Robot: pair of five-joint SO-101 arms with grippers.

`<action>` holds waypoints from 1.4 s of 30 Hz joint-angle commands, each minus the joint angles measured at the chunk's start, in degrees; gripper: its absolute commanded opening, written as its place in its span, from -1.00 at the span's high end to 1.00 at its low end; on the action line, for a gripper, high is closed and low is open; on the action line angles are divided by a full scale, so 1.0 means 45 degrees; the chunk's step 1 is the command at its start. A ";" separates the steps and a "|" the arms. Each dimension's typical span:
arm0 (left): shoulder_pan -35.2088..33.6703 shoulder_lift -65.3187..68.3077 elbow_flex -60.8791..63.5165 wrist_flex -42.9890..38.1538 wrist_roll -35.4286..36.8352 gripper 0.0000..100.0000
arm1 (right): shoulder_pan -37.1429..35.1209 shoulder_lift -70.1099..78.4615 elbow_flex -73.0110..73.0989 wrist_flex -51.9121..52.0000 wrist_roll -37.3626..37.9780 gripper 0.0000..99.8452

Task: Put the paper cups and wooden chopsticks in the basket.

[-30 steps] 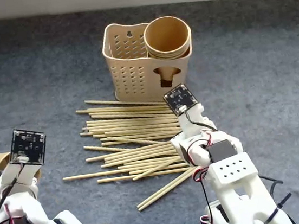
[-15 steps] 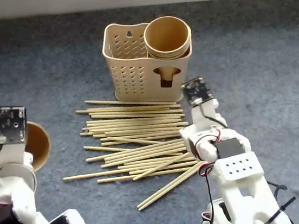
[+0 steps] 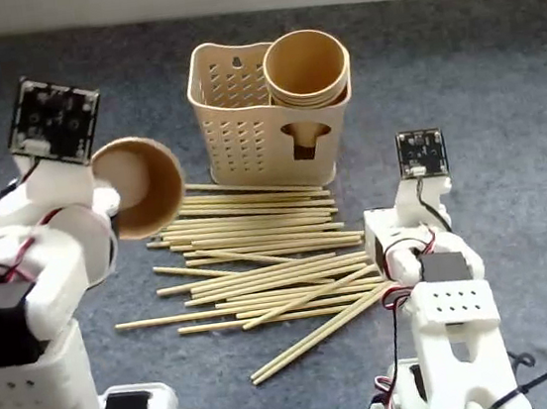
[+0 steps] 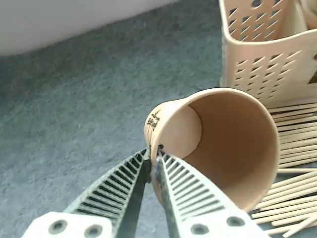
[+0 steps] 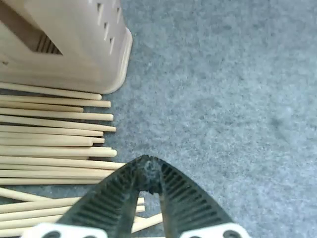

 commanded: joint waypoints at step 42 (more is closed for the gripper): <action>0.6105 1.0071 -0.8391 -0.5177 0.2325 0.72 | 0.0147 -0.0186 0.0498 -0.1553 0.0020 0.98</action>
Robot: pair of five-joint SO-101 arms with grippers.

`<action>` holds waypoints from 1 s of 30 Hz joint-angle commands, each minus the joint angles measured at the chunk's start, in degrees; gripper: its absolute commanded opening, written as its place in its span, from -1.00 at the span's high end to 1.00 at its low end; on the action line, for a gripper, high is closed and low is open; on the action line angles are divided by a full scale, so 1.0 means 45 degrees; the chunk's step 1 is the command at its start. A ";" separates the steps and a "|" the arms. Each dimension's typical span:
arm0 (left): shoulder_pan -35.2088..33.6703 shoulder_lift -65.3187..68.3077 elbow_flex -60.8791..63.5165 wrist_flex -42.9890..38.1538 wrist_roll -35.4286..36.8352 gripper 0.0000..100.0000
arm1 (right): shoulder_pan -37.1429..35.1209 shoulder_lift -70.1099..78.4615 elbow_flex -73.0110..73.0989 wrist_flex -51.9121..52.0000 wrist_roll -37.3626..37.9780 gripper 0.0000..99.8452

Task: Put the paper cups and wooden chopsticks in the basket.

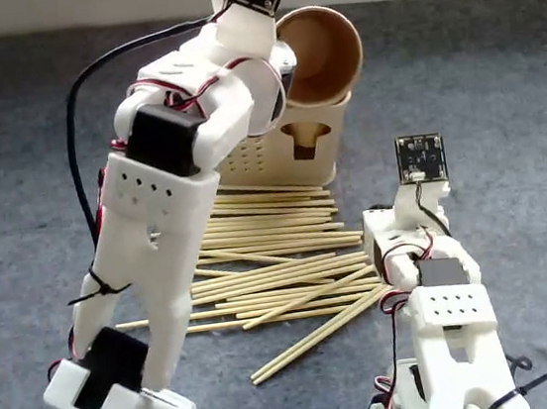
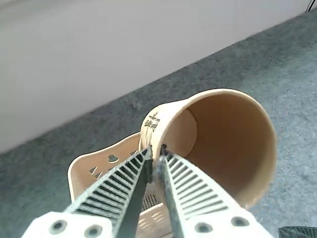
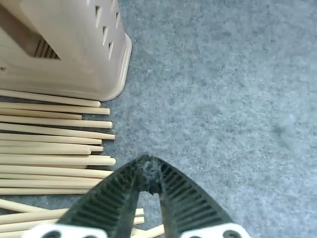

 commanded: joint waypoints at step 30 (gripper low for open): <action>-0.2198 0.1104 -0.0557 -0.1993 0.2657 0.63 | 0.0088 -0.0147 -0.0107 -0.0342 0.0039 0.97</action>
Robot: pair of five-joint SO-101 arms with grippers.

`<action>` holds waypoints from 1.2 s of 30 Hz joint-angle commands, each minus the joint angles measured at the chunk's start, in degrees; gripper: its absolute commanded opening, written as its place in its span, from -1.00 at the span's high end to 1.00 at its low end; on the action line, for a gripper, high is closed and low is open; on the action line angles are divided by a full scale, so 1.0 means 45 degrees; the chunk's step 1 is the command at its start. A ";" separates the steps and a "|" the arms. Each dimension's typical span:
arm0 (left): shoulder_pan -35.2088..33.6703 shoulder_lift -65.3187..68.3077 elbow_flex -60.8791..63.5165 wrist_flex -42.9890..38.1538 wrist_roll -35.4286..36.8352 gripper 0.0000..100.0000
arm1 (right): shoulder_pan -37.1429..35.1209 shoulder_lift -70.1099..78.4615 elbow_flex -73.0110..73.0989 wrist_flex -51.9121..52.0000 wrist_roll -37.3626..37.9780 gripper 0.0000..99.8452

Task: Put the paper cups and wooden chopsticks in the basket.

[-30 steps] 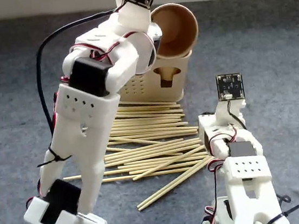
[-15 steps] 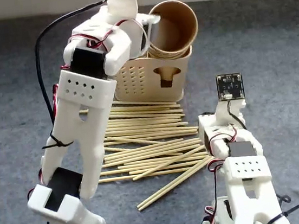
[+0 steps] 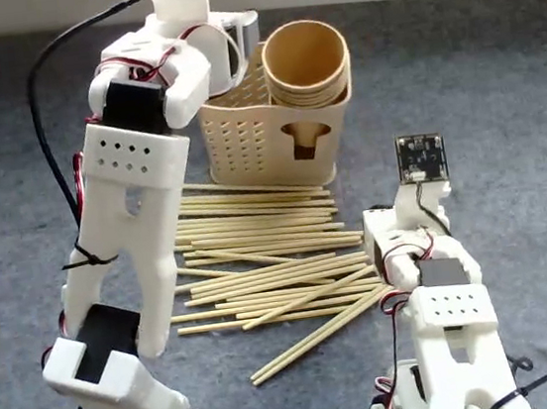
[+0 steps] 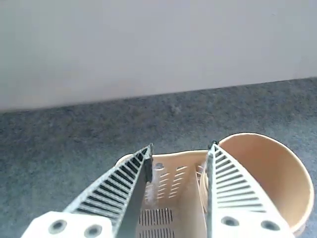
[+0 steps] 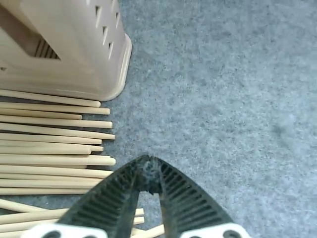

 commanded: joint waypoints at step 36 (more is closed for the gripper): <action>0.1827 -0.1553 0.1924 0.1055 -0.2227 0.82 | 0.0147 -0.0166 -0.0107 -0.0342 0.0039 0.97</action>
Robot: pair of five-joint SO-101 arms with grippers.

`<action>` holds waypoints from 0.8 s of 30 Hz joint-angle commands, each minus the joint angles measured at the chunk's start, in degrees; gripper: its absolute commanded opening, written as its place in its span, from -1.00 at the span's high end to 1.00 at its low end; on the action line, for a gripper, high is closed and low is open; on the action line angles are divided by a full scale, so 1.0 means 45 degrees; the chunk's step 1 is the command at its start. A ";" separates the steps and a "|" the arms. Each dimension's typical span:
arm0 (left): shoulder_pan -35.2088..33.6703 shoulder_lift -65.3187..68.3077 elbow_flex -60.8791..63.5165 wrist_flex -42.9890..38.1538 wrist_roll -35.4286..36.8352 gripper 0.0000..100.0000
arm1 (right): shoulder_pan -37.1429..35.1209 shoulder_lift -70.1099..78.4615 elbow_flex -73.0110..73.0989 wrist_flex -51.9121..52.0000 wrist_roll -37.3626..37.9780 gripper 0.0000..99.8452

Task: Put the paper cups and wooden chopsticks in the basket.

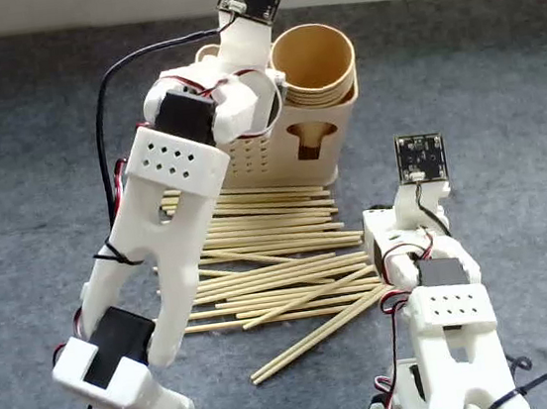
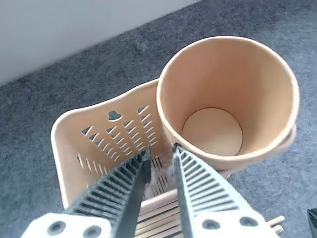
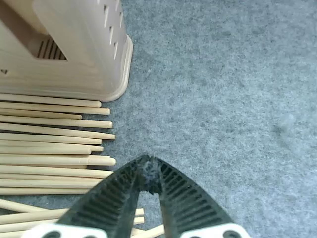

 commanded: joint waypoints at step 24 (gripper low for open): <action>0.2354 -0.4366 0.1905 0.6291 -0.2950 0.91 | 0.2960 -0.0244 -0.0225 -0.0322 -0.0645 0.97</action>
